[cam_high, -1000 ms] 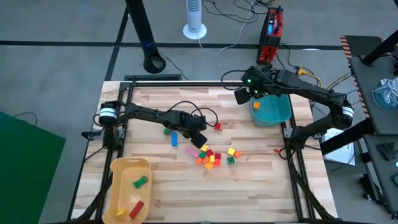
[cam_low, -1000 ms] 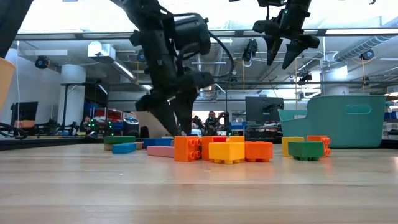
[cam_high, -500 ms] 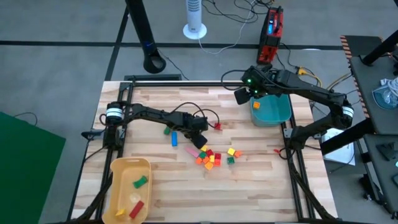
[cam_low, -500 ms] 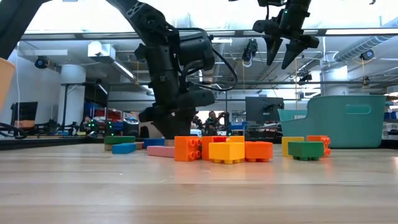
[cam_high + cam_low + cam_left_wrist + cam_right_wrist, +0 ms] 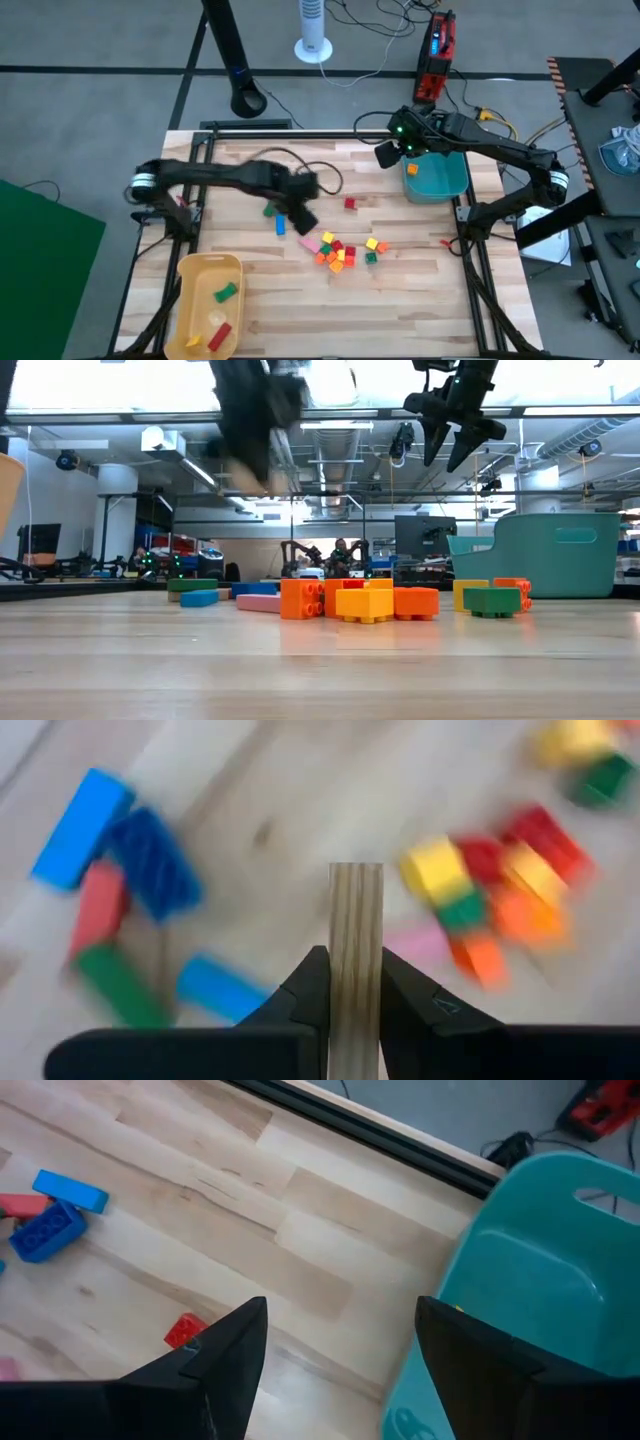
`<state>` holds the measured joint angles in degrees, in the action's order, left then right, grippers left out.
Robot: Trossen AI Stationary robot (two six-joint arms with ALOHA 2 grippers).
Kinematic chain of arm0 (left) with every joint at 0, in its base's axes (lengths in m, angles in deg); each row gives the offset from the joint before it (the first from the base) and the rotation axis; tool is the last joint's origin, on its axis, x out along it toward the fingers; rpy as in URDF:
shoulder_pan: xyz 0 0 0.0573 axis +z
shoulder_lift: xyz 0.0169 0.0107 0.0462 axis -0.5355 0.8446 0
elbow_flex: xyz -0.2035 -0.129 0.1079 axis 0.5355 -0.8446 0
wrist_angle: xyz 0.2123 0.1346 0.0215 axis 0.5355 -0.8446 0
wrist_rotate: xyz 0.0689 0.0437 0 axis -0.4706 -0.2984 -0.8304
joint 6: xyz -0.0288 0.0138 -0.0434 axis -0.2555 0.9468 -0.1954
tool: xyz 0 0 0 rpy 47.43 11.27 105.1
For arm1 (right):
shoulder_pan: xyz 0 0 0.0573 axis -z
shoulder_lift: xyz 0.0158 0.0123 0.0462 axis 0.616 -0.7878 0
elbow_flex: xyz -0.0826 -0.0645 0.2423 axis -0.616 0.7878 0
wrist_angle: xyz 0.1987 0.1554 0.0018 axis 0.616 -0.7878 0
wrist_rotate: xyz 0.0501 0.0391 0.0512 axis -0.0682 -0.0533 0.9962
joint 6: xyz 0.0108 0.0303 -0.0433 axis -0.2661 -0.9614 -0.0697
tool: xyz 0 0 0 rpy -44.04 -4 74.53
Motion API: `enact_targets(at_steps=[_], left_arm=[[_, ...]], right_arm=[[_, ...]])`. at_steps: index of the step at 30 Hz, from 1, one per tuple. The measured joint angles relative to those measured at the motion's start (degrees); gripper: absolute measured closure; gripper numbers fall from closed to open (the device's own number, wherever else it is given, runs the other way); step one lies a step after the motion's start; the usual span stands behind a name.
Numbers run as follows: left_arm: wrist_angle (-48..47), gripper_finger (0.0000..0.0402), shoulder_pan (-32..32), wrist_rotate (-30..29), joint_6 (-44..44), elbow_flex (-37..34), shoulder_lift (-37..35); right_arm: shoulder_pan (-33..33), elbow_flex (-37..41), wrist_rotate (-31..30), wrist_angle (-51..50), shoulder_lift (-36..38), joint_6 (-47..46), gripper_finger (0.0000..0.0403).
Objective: Sort blocks
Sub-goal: Put the brown rectangular block into the yellow bin
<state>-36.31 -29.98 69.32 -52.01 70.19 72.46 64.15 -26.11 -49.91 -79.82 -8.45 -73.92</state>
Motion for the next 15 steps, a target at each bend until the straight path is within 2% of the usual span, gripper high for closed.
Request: enact_targets(at_steps=[3,7,11,15], left_arm=[[-13.02,0.0364,-2.67,4.12,-4.22,4.72,-6.47],[-22.83,0.0358,-9.75,4.19,-19.25,7.56,-15.32],[-24.23,0.0356,-21.57,3.18,-39.91,6.55,-22.29],[-24.23,0.0355,-35.18,0.16,-57.1,4.86,-24.38]], right_arm=[[0.0,0.08,0.03,1.32,0.0,1.09,0.0165],[0.0,0.1,0.37,2.72,0.0,2.87,0.0171],[0.0,0.12,0.49,2.9,0.0,4.48,0.0171],[0.0,0.12,0.57,4.08,0.0,5.89,0.0166]])
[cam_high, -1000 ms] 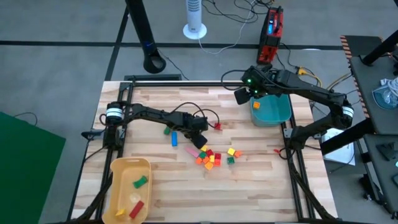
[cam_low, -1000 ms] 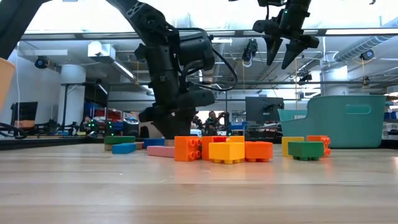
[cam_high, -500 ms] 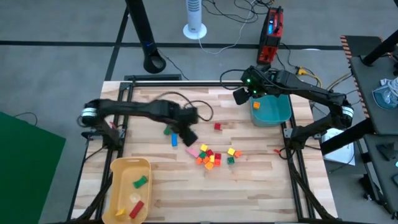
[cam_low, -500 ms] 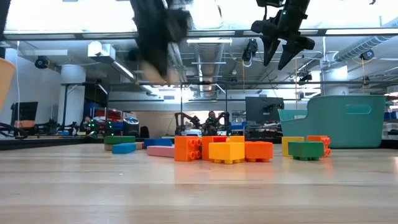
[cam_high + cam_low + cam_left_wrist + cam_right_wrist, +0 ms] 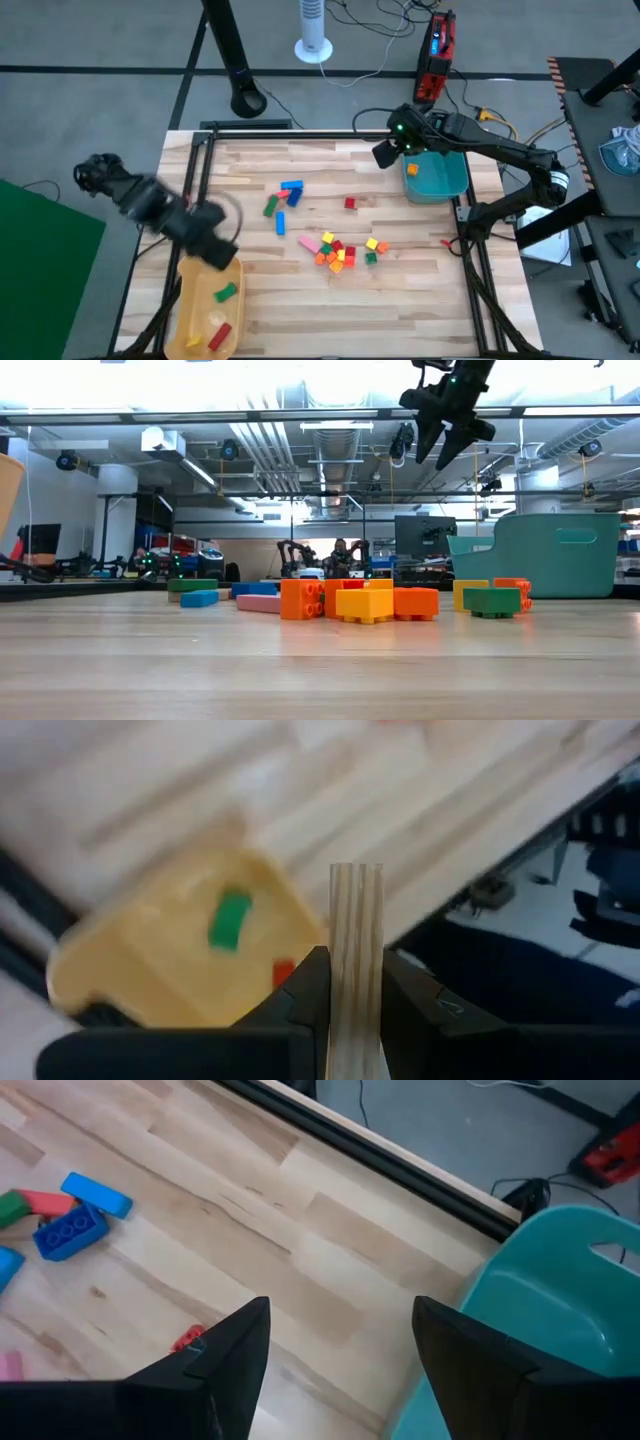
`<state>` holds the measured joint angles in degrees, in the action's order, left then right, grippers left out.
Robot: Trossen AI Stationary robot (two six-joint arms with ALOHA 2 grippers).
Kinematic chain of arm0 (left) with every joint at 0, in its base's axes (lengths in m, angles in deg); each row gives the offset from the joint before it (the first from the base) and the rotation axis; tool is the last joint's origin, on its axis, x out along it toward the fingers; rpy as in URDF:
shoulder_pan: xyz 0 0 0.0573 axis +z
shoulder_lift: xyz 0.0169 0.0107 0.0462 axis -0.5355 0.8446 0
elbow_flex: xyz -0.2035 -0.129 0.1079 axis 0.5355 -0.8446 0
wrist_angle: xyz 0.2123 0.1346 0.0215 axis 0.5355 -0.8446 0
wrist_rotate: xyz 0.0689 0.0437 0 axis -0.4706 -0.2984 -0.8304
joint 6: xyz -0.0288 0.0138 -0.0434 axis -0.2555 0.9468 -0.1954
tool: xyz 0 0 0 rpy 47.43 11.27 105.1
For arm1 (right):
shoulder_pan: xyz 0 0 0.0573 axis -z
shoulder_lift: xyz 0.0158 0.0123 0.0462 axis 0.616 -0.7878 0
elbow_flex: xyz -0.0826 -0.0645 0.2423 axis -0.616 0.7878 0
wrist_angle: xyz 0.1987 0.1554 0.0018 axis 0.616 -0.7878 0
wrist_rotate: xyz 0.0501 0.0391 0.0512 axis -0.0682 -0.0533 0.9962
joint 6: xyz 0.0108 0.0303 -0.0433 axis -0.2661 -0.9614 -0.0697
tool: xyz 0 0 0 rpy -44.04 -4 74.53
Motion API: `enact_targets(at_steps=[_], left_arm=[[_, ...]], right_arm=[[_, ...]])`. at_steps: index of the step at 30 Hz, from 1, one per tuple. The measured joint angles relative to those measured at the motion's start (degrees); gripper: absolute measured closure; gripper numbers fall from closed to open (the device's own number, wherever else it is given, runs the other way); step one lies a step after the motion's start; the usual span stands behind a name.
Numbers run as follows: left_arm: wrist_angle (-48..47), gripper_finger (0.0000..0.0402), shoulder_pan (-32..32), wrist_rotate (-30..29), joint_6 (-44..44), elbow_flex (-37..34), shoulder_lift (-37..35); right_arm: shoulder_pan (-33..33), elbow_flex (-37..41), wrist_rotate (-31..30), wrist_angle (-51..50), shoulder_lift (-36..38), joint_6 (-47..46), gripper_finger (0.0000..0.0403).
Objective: Sort blocks
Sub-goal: Put the brown rectangular block into the yellow bin, then put the blue rectangular block into the yellow bin
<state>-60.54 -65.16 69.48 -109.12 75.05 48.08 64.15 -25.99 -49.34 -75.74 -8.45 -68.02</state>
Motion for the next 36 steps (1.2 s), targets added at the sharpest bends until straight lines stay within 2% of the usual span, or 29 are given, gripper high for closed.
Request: enact_targets(at_steps=[3,7,12,17,19,23,31,36], left_arm=[[-0.18,0.0353,-6.69,-1.21,-8.66,-1.6,0.48],[-4.78,0.0335,-11.23,-0.74,-17.36,-4.6,1.84],[-4.48,0.0292,-12.21,-0.59,-18.07,-9.1,1.35],[-4.57,0.0264,-12.21,-2.55,-14.76,-12.72,-0.44],[-4.47,0.026,-12.28,-5.42,-12.64,-13.34,-1.17],[-4.48,0.0258,-12.3,-15.15,-7.1,-13.56,-2.63],[-4.4,0.0258,-12.43,-30.99,2.28,-10.49,-3.33],[-4.44,0.0258,-12.43,-35.55,7.95,-8.4,-3.35]], right_arm=[[0.0,0.17,1.25,1.98,0.0,0.59,0.0163],[0.0,0.19,5.27,5.12,-0.02,0.35,0.016],[-0.13,0.19,10.3,7.01,-0.02,-2.89,0.0156],[-3.08,0.19,10.43,8.27,-0.02,-6.81,0.0167],[-5.63,0.2,10.41,10.97,-0.65,-9.11,0.0175],[-11.5,0.19,10.49,17.76,-3.84,-15.27,0.0192],[-20.97,0.1,10.68,36.36,-15.74,-29.19,0.0216],[-23.68,-6.8,11.12,35.08,-25.01,-33.09,0.0217]])
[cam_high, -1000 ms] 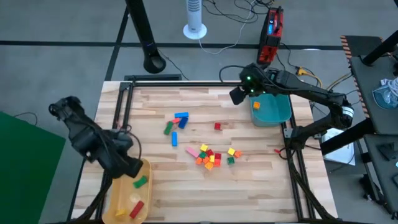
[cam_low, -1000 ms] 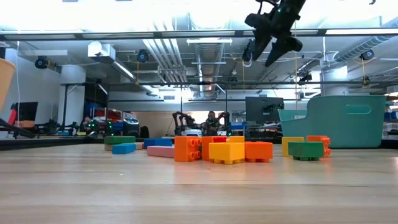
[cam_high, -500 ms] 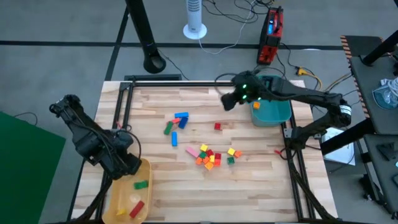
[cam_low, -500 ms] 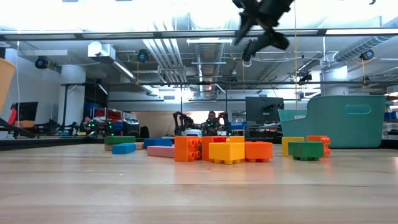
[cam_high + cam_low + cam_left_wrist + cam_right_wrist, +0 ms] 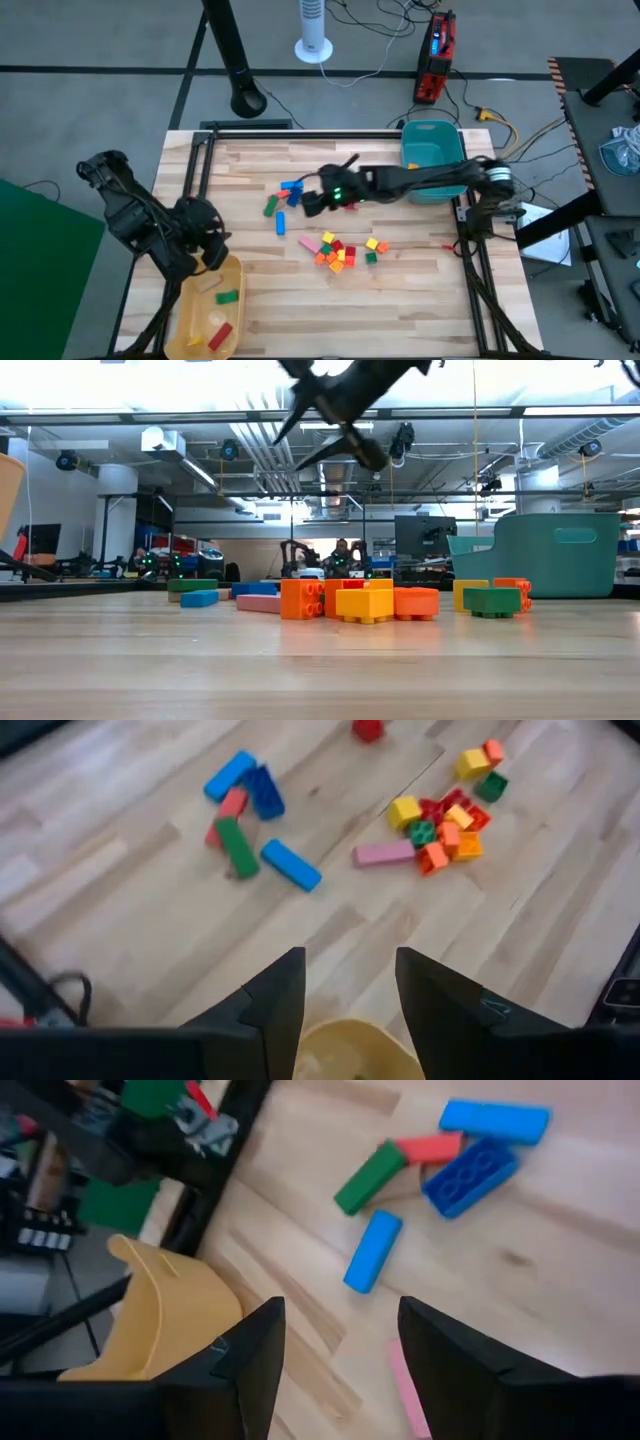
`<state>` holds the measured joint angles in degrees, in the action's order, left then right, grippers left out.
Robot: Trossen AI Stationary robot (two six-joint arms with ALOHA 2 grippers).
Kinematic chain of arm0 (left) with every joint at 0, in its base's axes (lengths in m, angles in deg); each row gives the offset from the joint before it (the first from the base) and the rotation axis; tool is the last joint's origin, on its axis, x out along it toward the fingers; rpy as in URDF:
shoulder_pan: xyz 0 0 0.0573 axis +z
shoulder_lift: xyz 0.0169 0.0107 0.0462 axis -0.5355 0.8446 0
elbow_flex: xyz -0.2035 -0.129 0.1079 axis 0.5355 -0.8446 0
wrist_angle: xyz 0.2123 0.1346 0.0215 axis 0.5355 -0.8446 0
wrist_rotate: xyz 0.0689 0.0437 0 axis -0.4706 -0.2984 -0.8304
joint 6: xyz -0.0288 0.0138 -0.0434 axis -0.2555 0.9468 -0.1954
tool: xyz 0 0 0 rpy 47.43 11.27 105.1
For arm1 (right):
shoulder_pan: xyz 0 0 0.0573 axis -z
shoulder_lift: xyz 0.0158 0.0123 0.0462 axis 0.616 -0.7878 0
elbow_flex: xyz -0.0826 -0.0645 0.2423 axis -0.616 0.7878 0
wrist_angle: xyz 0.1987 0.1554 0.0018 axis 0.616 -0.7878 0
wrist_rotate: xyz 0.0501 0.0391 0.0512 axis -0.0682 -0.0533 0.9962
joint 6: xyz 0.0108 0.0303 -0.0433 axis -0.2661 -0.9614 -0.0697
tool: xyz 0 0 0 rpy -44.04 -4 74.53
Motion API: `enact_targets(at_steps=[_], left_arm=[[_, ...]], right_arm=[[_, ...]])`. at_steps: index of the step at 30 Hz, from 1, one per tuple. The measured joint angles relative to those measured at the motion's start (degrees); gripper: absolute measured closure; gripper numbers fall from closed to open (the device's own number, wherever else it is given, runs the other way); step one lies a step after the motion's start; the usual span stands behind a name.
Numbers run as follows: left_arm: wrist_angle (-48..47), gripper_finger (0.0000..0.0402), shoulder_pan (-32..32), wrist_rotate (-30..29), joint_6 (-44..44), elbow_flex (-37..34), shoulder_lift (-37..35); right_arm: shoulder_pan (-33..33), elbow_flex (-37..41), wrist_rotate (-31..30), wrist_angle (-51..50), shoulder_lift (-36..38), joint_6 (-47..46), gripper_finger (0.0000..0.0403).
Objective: Sort blocks
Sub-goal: Put the blue rectangular block into the yellow bin
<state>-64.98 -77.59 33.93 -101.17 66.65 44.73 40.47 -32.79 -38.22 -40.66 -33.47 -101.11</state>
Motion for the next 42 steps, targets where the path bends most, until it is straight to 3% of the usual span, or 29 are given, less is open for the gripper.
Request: enact_targets(at_steps=[6,12,20,37,42], left_arm=[[-0.04,0.0258,0.0,-4.21,4.77,1.5,-0.57],[-0.04,0.0257,-0.13,-4.49,5.49,1.76,-1.38],[-0.03,0.0257,-0.24,-4.47,7.26,1.76,-2.15],[-0.04,0.0257,-0.24,-4.4,8.92,1.7,-3.71],[-0.04,0.0257,-0.24,-4.39,9.85,1.7,-3.71]], right_arm=[[-1.4,-15.28,0.36,-10.5,-12.12,0.61,0.0204],[-1.45,-32.73,-1.08,-26.13,-24.64,2.56,0.018],[-1.45,-48.98,-2.8,-29.92,-38.08,4.26,0.0131],[-2.38,-48.07,-8.1,-25.02,-45.37,6.14,0.0148],[-2.99,-48.04,-8.66,-24.53,-45.37,12.83,0.0143]])
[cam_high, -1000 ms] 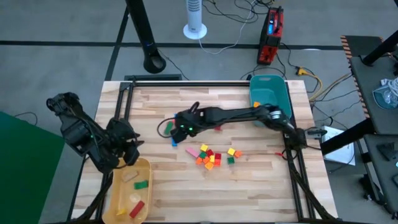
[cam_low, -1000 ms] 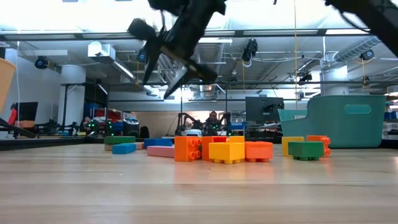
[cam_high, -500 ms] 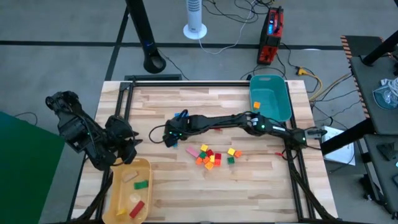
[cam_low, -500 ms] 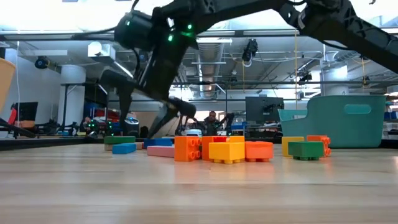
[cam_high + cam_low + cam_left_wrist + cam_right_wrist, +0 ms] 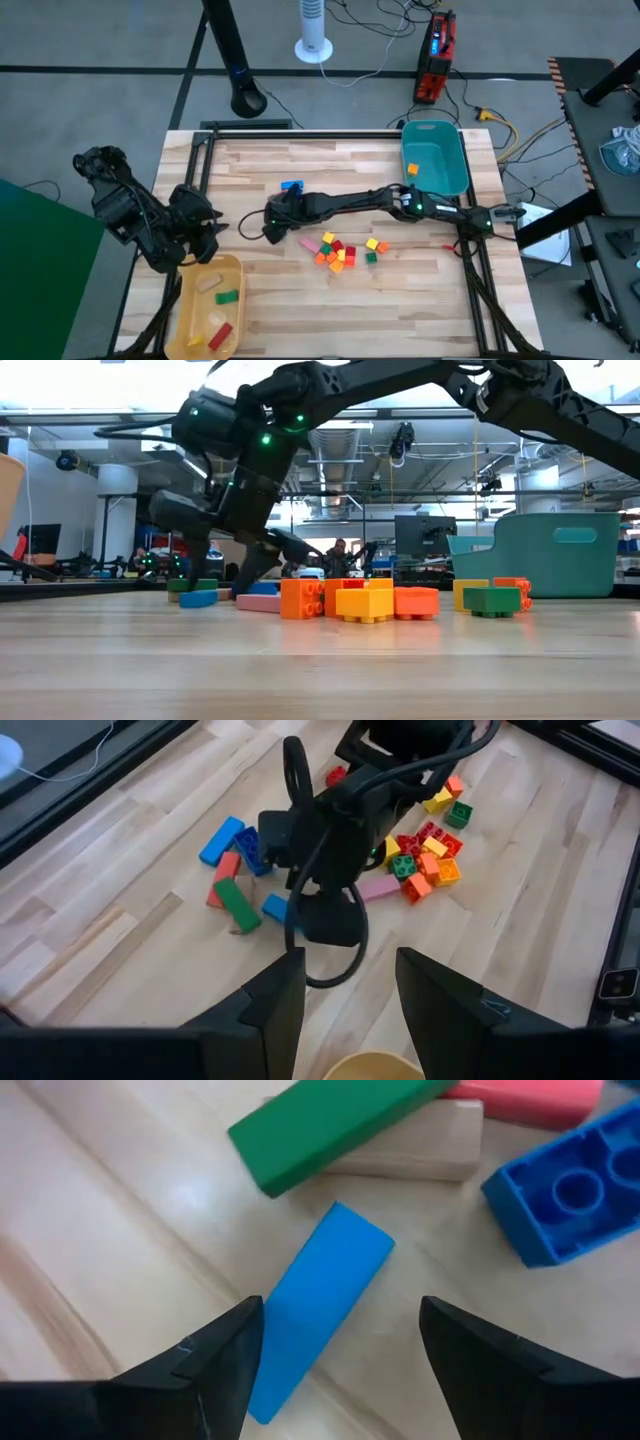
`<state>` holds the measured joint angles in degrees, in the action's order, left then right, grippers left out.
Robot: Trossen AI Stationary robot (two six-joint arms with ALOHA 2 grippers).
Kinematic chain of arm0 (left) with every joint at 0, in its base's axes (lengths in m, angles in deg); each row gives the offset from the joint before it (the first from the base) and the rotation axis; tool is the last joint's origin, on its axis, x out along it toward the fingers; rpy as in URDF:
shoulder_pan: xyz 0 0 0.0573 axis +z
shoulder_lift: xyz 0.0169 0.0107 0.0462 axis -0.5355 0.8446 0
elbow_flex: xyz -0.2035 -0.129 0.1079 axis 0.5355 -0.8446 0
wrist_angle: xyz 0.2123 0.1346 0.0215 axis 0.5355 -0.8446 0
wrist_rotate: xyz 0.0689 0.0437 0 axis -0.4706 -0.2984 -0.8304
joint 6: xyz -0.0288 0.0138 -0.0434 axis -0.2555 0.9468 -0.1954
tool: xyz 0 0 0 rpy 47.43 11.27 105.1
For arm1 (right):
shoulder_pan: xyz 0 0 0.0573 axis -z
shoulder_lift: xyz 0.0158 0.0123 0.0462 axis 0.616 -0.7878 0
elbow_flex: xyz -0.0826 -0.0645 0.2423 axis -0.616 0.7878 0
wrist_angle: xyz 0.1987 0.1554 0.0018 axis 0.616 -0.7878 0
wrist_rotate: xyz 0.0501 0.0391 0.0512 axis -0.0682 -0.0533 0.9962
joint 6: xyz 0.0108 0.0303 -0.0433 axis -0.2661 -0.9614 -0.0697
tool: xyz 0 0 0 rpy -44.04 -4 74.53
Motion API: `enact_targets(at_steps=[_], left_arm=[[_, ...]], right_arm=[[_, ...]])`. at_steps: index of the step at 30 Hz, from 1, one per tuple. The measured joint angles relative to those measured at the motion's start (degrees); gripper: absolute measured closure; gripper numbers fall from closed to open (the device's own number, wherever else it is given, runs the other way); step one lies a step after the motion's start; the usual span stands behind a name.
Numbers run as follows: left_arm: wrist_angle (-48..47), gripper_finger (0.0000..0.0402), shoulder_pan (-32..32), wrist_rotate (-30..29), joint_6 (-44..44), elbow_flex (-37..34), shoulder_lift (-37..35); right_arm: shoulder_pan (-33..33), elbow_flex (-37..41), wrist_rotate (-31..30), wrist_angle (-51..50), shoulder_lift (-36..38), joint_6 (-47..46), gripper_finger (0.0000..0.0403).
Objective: Sort blocks
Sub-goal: Put the blue rectangular block into the yellow bin
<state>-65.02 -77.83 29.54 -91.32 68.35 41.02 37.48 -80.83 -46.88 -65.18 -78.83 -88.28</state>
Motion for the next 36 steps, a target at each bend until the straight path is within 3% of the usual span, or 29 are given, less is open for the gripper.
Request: enact_targets(at_steps=[7,10,25,29,35,36], left_arm=[[-0.01,0.0257,0.0,0.04,0.85,-0.02,-0.07],[0.0,0.0257,0.0,0.07,0.85,-0.02,-0.11],[0.06,0.0258,0.0,0.31,3.04,-0.05,0.09],[0.61,0.0258,0.0,0.31,3.8,-0.09,0.15],[1.67,0.0258,0.0,0.05,5.91,-0.09,0.24],[2.42,0.0258,0.0,0.05,7.48,-0.09,0.24]], right_arm=[[-2.62,0.74,2.28,-3.13,0.04,13.57,0.0158],[-3.61,0.78,2.69,-7.47,0.88,13.58,0.0164],[-3.01,0.58,3.65,-5.12,0.04,22.4,0.015],[-2.8,0.61,3.59,-3.84,-0.9,23.92,0.0196],[-2.93,0.65,4.29,-2.79,-0.9,24.24,0.0349],[-2.93,0.47,4.45,-2.92,-0.69,24.34,0.0357]])
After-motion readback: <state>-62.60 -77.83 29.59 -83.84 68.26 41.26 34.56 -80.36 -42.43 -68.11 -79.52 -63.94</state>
